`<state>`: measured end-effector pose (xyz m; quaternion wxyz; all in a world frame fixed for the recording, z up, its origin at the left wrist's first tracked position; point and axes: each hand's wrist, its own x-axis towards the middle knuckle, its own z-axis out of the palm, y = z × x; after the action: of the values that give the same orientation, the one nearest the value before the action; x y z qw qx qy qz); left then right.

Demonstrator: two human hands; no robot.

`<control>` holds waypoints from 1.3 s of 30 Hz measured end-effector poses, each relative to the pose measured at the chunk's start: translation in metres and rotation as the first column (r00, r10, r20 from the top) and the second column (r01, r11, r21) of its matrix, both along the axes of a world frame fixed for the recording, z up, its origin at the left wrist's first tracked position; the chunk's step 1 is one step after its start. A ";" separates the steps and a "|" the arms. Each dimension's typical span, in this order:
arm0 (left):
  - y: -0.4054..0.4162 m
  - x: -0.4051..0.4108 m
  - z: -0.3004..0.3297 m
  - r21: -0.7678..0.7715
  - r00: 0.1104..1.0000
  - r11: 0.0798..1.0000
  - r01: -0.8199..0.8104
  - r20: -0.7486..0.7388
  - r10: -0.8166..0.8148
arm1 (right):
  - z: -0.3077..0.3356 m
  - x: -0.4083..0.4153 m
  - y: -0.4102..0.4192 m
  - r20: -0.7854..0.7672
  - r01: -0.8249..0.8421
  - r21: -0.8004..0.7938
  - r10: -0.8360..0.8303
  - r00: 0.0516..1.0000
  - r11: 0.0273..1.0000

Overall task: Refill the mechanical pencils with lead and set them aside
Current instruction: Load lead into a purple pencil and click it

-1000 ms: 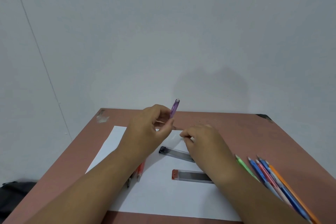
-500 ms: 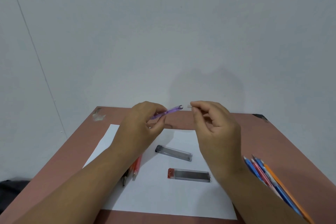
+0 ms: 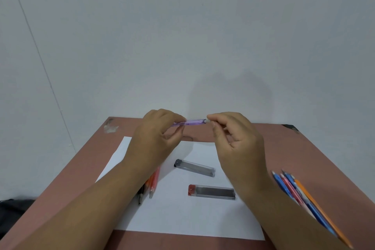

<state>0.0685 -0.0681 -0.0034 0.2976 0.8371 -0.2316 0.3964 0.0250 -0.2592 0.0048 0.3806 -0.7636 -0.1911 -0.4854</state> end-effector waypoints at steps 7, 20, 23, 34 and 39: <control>0.001 0.001 -0.001 0.012 0.999 1.000 -0.009 0.039 0.008 | -0.001 -0.001 0.001 -0.083 0.022 0.048 -0.018 0.996 0.999; -0.004 -0.010 0.005 -0.048 0.994 0.997 0.054 0.095 -0.050 | 0.010 -0.012 0.007 -0.512 -0.030 0.534 0.351 0.784 0.845; -0.010 -0.012 0.005 -0.009 0.994 0.996 0.086 0.070 -0.085 | 0.011 -0.012 0.014 -0.484 -0.066 0.694 0.533 0.694 0.717; -0.026 -0.038 0.021 -0.586 0.666 0.773 0.245 -0.478 -0.573 | 0.021 0.005 -0.013 0.123 -0.043 0.991 0.771 0.625 -0.123; -0.032 -0.042 0.027 -0.636 0.384 0.746 0.198 -0.649 -0.656 | 0.019 0.010 -0.028 0.325 -0.092 0.938 0.759 0.564 -0.333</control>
<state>0.0265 -0.1000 0.0238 0.6534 0.7284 -0.1709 -0.1155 0.0353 -0.2876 0.0239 0.9835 -0.1695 0.0252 -0.0585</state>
